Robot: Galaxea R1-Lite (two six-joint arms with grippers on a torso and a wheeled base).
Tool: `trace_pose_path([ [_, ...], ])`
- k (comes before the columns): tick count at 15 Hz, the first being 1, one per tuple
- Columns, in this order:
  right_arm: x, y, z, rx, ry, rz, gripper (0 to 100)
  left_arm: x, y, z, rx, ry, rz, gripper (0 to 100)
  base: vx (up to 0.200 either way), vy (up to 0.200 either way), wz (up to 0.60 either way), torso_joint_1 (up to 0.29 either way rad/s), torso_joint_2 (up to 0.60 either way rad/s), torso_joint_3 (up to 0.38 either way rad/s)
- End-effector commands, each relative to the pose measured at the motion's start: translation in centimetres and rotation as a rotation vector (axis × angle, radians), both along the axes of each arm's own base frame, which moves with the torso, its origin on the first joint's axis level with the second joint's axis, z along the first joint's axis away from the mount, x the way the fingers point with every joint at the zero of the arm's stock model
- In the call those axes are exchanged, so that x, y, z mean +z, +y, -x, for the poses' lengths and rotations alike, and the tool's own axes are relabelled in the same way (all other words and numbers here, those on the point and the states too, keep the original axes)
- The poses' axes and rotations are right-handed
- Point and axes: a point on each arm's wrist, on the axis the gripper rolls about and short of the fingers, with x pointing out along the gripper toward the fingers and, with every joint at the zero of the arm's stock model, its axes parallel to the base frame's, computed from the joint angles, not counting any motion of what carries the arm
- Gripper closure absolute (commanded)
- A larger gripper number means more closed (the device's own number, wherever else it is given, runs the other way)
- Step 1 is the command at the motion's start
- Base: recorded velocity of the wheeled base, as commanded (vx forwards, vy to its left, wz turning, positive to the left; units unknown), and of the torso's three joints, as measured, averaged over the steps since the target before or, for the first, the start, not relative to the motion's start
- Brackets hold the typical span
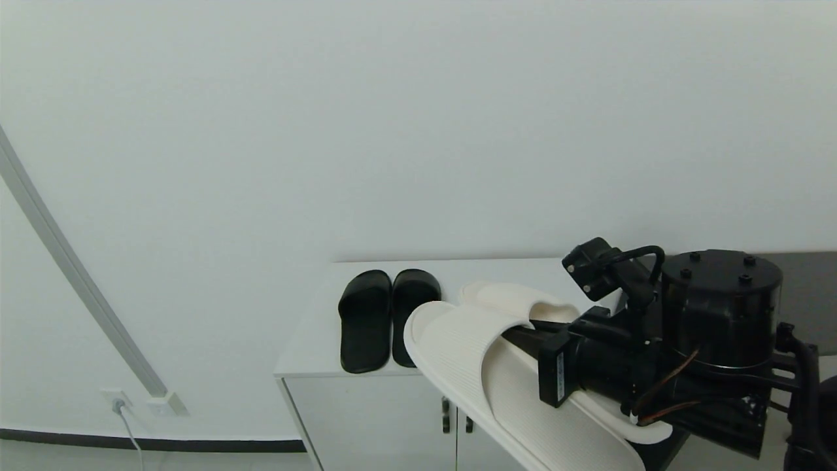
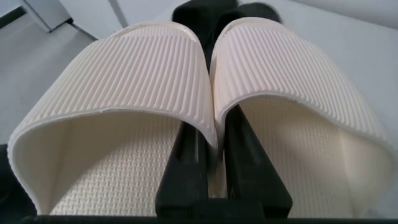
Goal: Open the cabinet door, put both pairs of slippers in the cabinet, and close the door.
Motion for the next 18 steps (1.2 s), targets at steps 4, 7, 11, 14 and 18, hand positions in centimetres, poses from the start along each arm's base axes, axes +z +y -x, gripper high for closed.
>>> trace_pose_path([
  [4, -0.7, -0.2, 0.0, -0.008, 0.012, 0.025, 100, 0.0, 0.0, 0.0, 0.000, 0.001, 0.000, 100, -0.200, 0.000, 0.00, 0.000, 0.00, 0.000],
  [7, -1.2, -0.5, 0.3, 0.006, -0.007, 0.067, 100, 0.0, 0.0, 0.0, 0.000, 0.002, -0.002, 100, -0.067, 0.000, 0.00, 0.004, 0.00, 0.001],
  [11, -1.2, -0.5, 0.3, 0.006, -0.005, 0.069, 100, 0.0, 0.0, 0.0, 0.000, 0.001, -0.002, 100, 0.000, 0.000, 0.00, 0.000, 0.00, 0.000],
  [14, -1.3, -0.5, 0.3, 0.006, -0.004, 0.070, 100, 0.0, 0.0, 0.0, 0.000, 0.001, -0.002, 100, 0.000, 0.000, 0.00, 0.000, 0.00, 0.000],
  [18, -1.3, -0.5, 0.3, 0.006, -0.005, 0.069, 100, 0.0, 0.0, 0.0, 0.000, 0.001, -0.002, 100, 0.000, 0.000, 0.00, 0.000, 0.00, 0.000],
])
